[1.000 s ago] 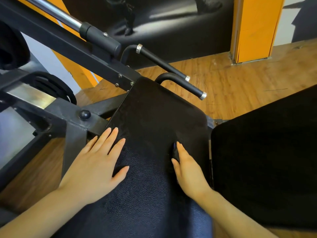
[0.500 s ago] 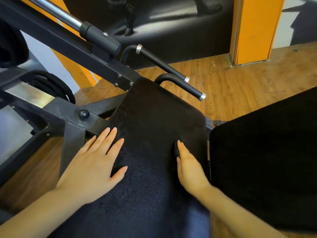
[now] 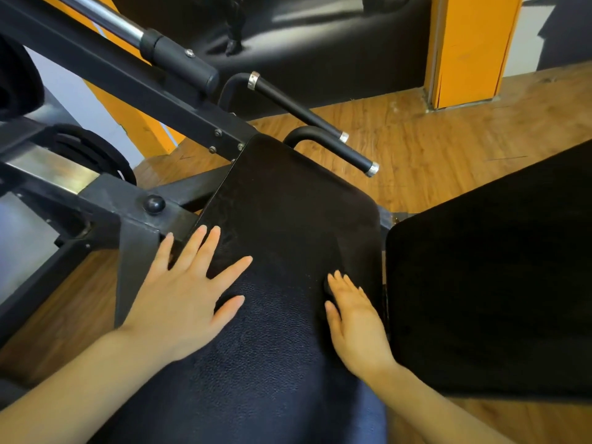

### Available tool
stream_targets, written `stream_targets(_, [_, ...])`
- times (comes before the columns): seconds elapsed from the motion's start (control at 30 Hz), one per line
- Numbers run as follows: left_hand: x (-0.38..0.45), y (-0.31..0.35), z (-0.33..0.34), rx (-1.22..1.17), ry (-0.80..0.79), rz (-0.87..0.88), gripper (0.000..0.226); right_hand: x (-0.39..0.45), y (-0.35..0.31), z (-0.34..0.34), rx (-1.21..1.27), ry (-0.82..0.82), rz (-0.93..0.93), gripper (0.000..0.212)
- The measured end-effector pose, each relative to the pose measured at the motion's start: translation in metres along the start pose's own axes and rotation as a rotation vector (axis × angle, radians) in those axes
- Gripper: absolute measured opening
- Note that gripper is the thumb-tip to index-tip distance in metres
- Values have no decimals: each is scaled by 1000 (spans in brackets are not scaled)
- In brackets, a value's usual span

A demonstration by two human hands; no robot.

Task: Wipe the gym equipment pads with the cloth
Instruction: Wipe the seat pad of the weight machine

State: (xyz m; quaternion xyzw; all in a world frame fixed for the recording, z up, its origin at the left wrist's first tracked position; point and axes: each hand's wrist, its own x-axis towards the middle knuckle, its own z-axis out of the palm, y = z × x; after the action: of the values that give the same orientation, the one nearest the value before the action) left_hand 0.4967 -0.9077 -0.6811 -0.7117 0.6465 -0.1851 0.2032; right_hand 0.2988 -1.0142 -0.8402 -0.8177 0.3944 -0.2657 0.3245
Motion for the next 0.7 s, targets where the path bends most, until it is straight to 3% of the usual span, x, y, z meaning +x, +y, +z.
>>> stream_targets(0.2, [18, 10, 9, 7, -26, 133, 62, 48, -1, 0, 12, 29, 62, 49])
stream_targets(0.37, [17, 10, 9, 4, -63, 119, 63, 1, 0, -1, -35, 12, 7, 53])
stream_targets(0.47, [29, 12, 5, 9, -77, 102, 67, -31, 1, 2, -92, -29, -16, 68])
stream_targets(0.6, [44, 14, 9, 19, -74, 110, 68, -8, 5, 6, -5, 49, 17, 47])
stream_targets(0.7, [46, 14, 12, 18, -51, 115, 64, 21, 7, 6, 13, 96, 67, 49])
